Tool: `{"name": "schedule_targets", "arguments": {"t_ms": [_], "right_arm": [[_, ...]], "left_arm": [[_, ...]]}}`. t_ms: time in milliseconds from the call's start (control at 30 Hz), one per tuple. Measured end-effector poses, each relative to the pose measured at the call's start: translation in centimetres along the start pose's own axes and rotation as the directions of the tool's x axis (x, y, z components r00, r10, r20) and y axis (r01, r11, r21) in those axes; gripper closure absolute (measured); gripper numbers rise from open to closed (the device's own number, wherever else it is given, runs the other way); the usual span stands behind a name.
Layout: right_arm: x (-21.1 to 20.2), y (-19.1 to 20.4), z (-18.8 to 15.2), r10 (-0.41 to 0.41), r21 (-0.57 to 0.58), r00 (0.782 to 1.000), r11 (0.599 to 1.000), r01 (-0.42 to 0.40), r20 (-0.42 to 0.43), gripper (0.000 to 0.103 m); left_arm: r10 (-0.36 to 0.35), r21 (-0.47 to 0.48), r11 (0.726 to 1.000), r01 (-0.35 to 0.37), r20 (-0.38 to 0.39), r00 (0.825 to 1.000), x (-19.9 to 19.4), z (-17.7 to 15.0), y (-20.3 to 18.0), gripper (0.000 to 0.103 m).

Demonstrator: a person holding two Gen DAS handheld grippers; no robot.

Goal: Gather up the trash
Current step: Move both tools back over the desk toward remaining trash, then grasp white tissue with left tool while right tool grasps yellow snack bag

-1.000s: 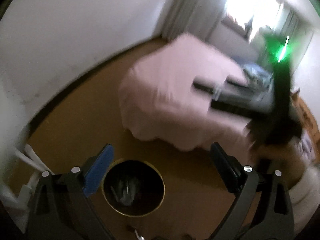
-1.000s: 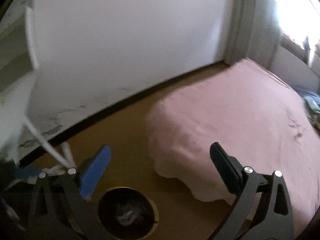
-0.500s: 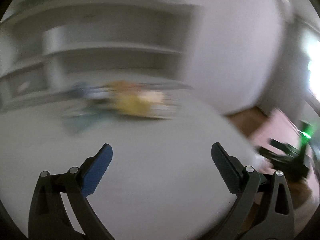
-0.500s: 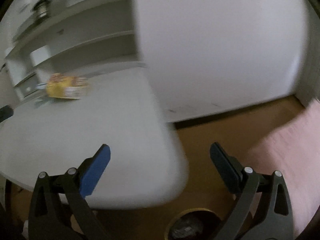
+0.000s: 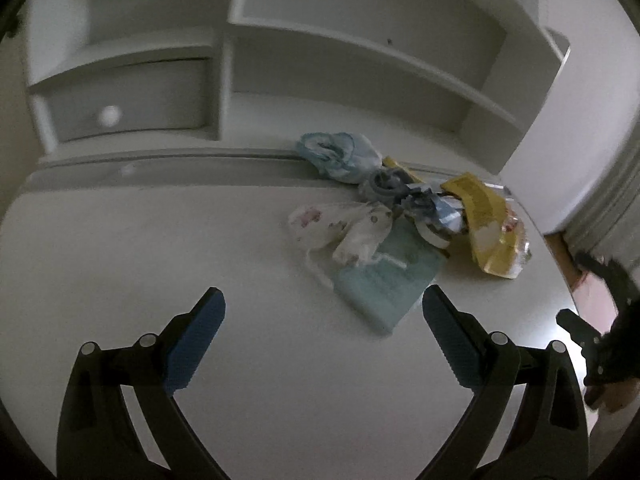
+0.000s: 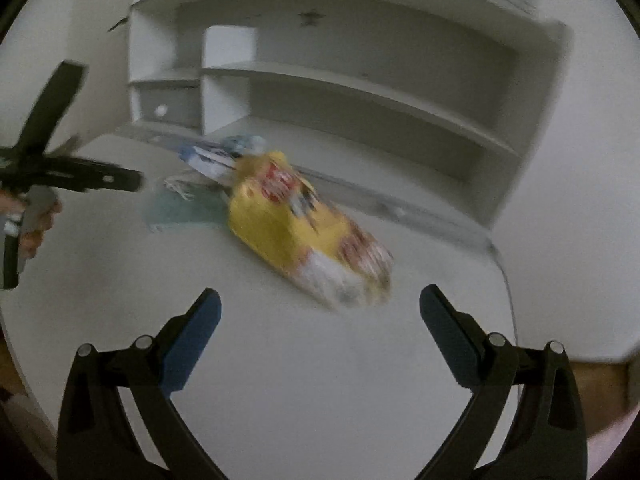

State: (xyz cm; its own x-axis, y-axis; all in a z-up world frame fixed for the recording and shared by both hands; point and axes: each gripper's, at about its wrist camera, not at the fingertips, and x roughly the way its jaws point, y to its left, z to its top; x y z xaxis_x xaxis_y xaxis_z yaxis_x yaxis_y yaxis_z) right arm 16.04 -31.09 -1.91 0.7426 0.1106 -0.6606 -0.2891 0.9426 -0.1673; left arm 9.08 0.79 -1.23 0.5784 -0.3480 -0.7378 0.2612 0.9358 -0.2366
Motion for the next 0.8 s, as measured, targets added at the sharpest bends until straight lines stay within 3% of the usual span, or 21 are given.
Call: {"name": "schedule_targets", "arguments": {"t_ms": [167, 333, 400, 500, 533, 567, 800], "right_arm": [[4.3, 0.2, 3.6, 0.046, -0.156, 0.998, 0.986, -0.053, -0.047, 0.007], [8.1, 0.4, 4.9, 0.07, -0.278, 0.991, 0.956, -0.099, -0.112, 0.007], [9.5, -0.3, 5.1, 0.127, -0.231, 0.979, 0.959, -0.163, -0.161, 0.007], [10.6, -1.9, 4.7, 0.228, -0.097, 0.948, 0.962, -0.255, -0.224, 0.03], [10.5, -2.3, 4.4, 0.225, -0.07, 0.95, 0.967, -0.244, -0.215, 0.035], [10.2, -2.6, 4.3, 0.222, -0.047, 0.953, 0.971, -0.236, -0.206, 0.039], [6.8, -6.1, 2.6, 0.199, 0.18, 0.97, 0.968, -0.173, -0.139, 0.054]], "left_arm": [[0.005, 0.07, 0.998, -0.001, -0.064, 0.998, 4.0, 1.9, -0.5, 0.007], [-0.011, 0.119, 0.993, 0.022, -0.091, 0.996, 6.8, 3.3, -0.9, 0.011], [-0.035, 0.138, 0.989, 0.045, -0.074, 0.997, 6.9, 3.3, -0.9, 0.03], [-0.098, 0.121, 0.987, 0.105, -0.065, 0.993, 6.9, 3.3, -0.2, 0.064], [-0.103, 0.115, 0.987, 0.109, -0.06, 0.993, 6.8, 3.2, 0.0, 0.07], [-0.108, 0.111, 0.987, 0.114, -0.051, 0.993, 6.6, 3.1, 0.2, 0.085], [-0.117, 0.067, 0.991, 0.115, 0.033, 0.993, 4.8, 3.4, 1.7, 0.088]]}}
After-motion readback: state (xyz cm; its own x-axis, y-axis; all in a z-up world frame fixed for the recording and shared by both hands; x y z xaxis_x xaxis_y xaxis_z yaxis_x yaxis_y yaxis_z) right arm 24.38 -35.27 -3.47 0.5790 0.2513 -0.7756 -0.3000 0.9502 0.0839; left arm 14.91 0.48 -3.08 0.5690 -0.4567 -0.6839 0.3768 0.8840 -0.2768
